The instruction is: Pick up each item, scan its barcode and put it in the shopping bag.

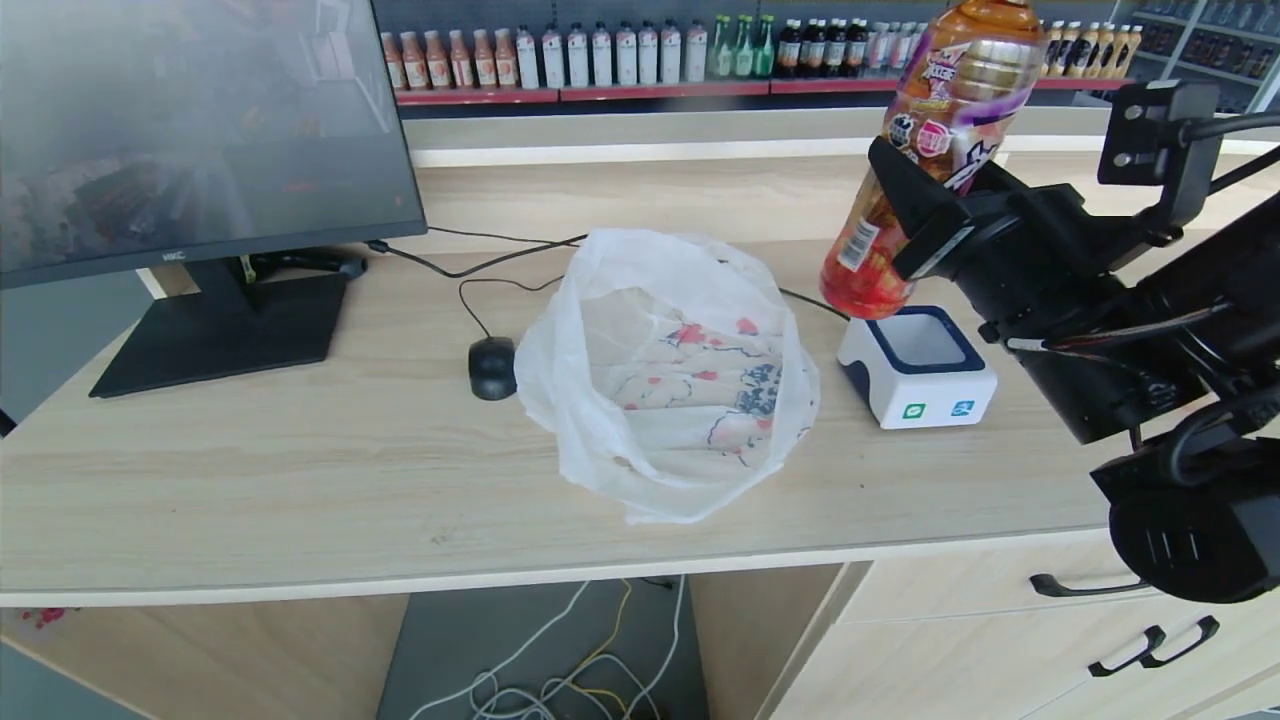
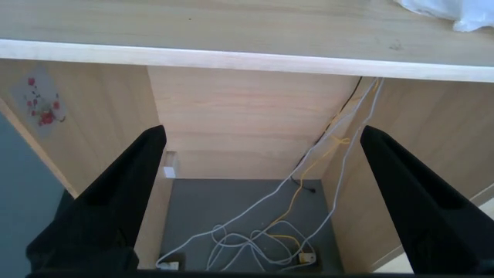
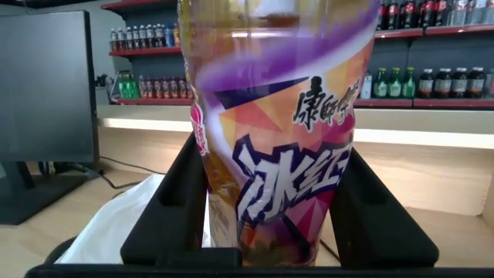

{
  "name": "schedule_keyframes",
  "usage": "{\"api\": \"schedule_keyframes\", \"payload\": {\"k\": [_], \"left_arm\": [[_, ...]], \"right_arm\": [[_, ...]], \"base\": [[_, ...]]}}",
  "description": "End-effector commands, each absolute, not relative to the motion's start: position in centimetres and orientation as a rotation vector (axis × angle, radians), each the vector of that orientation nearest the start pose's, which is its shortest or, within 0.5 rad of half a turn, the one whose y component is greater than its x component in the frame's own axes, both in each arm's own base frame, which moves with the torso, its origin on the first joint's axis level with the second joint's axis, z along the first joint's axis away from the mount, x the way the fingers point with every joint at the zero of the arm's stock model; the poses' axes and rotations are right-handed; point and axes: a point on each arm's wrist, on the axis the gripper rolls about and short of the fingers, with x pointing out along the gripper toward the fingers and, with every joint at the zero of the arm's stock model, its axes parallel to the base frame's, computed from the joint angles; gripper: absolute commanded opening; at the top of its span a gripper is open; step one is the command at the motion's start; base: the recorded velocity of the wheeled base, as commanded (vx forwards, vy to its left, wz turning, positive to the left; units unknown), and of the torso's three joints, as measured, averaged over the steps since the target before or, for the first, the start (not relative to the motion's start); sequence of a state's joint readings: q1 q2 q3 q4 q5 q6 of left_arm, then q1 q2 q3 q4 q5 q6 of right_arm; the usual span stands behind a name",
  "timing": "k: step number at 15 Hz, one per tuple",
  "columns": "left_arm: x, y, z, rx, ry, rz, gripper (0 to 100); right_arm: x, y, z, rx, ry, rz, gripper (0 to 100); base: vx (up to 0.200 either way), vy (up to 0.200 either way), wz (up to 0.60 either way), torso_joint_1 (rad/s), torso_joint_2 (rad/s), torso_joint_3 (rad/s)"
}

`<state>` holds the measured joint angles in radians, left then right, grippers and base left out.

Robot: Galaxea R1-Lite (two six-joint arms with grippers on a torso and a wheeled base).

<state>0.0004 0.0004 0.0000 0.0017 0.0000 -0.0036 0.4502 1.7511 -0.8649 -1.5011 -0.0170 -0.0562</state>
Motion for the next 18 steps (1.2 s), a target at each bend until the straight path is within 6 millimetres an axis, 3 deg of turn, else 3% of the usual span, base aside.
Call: {"api": "schedule_keyframes", "payload": {"k": [1, 8, 13, 18], "left_arm": [[-2.3, 0.0, 7.5, -0.002, 0.003, 0.000, 100], [-2.3, 0.0, 7.5, 0.000, 0.003, 0.000, 100], [-2.3, 0.0, 7.5, 0.000, 0.002, 0.000, 100], [-2.3, 0.0, 7.5, 0.000, 0.002, 0.000, 100]], "right_arm": [[27.9, 13.5, 26.2, 0.085, -0.598, 0.404, 0], [27.9, 13.9, 25.8, 0.079, -0.584, 0.415, 0], [26.2, 19.1, 23.9, 0.073, -0.512, 0.580, 0], [27.7, 19.6, 22.3, 0.050, -0.443, 0.566, 0]], "base": [[0.000, 0.200, 0.00, -0.002, -0.01, 0.002], [0.000, 0.000, 0.00, 0.000, 0.00, 0.000], [0.000, 0.000, 0.00, 0.000, 0.00, 0.000], [0.000, 0.000, 0.00, 0.000, 0.00, 0.000]]}}
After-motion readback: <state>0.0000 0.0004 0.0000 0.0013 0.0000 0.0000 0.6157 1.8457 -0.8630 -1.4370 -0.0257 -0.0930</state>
